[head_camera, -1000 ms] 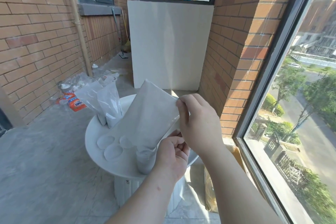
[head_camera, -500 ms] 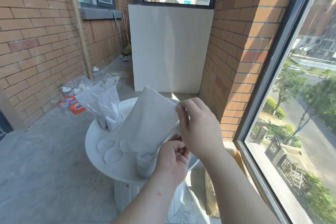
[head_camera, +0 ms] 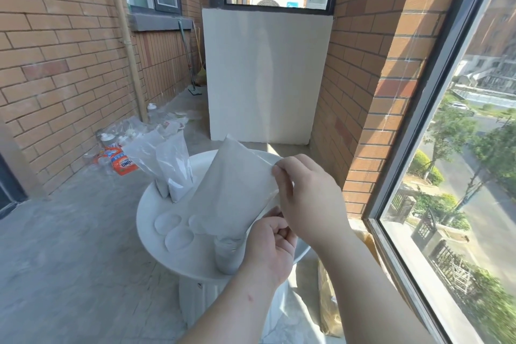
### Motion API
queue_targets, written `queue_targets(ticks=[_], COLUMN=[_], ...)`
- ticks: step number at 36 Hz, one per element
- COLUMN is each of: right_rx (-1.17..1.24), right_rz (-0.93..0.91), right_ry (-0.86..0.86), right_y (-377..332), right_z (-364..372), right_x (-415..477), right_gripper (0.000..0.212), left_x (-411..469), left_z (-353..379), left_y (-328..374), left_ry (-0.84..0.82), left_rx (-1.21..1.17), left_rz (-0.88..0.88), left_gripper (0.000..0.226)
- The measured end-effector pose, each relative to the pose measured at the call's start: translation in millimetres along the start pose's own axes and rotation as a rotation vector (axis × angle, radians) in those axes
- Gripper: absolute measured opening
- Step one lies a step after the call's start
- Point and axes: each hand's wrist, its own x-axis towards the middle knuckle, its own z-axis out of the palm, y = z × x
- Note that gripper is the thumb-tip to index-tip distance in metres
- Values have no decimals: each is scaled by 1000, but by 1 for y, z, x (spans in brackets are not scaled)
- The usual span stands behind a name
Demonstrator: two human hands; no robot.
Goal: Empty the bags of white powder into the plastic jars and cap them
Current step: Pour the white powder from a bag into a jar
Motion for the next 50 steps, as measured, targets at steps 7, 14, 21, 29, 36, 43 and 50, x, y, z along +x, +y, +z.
queue_targets(ticks=[7,14,21,29,36,43,50], right_rx=[22,42,57,41,31,46,47], right_rz=[7,-10,13,34,46,81,70], right_ry=[39,-1,7,-6,-53,-70,-23], right_y=[0,2,0,2,2,0,2], right_z=[-1,-1,-1,0,-1,-3,-4], right_x=[1,0,1,0,0,0,1], right_gripper=[24,25,26,29,27,24,22], left_x=[2,4,4,5,6,8,11], left_z=[-2,-2,-1,-3,-3,-3,-5], left_y=[0,2,1,-1,-1,-3,-3], left_ry=[-4,-16,-11,-19,-16,-15,-14], left_rx=[0,-36,-30,-24,-42,-38,-57], left_rz=[-5,4,4,-9,3,4,-6], left_gripper=[33,34,34,33,33,32,33])
